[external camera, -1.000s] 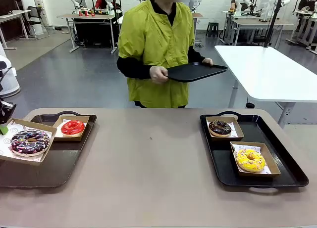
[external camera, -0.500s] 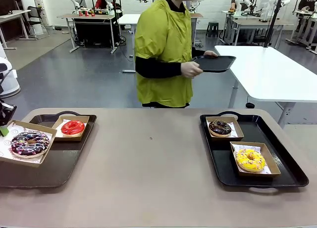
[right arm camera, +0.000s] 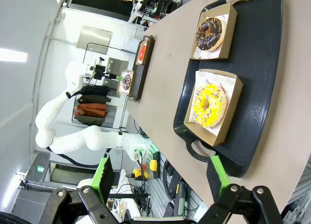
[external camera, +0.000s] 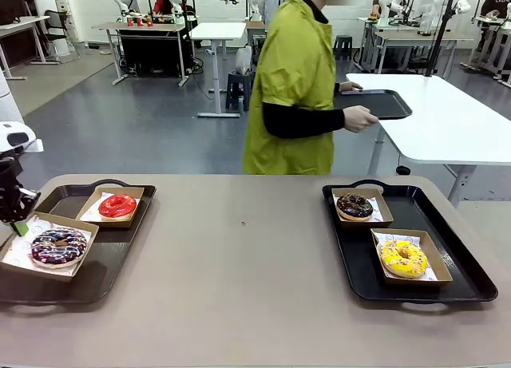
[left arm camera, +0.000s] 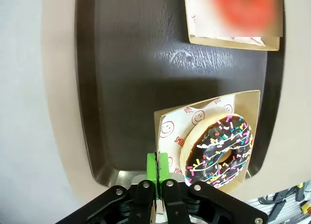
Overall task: Individually package the donuts and arrange them on the tray.
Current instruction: Place the picked Paper togo box on the Handle tray.
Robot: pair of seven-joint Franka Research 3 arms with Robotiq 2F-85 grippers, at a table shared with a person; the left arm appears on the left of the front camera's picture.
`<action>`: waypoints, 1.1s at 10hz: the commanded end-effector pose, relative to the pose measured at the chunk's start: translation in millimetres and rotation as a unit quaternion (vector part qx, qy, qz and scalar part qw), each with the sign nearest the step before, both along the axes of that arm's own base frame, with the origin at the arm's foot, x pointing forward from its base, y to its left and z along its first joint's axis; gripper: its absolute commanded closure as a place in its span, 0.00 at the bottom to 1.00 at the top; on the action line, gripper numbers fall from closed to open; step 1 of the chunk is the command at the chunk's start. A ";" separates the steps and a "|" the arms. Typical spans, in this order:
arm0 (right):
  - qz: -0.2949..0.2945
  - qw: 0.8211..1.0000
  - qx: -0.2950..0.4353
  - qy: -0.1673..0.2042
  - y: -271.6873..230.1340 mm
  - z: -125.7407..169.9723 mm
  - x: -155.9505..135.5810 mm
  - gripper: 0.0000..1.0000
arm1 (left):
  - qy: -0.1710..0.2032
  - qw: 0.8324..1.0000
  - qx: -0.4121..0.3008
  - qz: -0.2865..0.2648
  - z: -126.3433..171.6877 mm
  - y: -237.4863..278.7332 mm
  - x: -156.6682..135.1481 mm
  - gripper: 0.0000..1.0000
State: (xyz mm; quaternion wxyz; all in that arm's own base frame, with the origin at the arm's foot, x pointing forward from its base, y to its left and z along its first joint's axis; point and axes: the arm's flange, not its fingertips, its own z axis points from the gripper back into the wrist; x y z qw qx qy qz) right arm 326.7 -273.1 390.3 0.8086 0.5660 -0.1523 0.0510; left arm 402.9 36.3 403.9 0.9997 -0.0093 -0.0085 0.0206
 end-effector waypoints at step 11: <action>-0.002 1.000 0.000 0.002 2.3 0.8 -1.9 0.00 | -0.002 0.998 -0.033 -0.044 -13.5 -0.5 26.7 0.00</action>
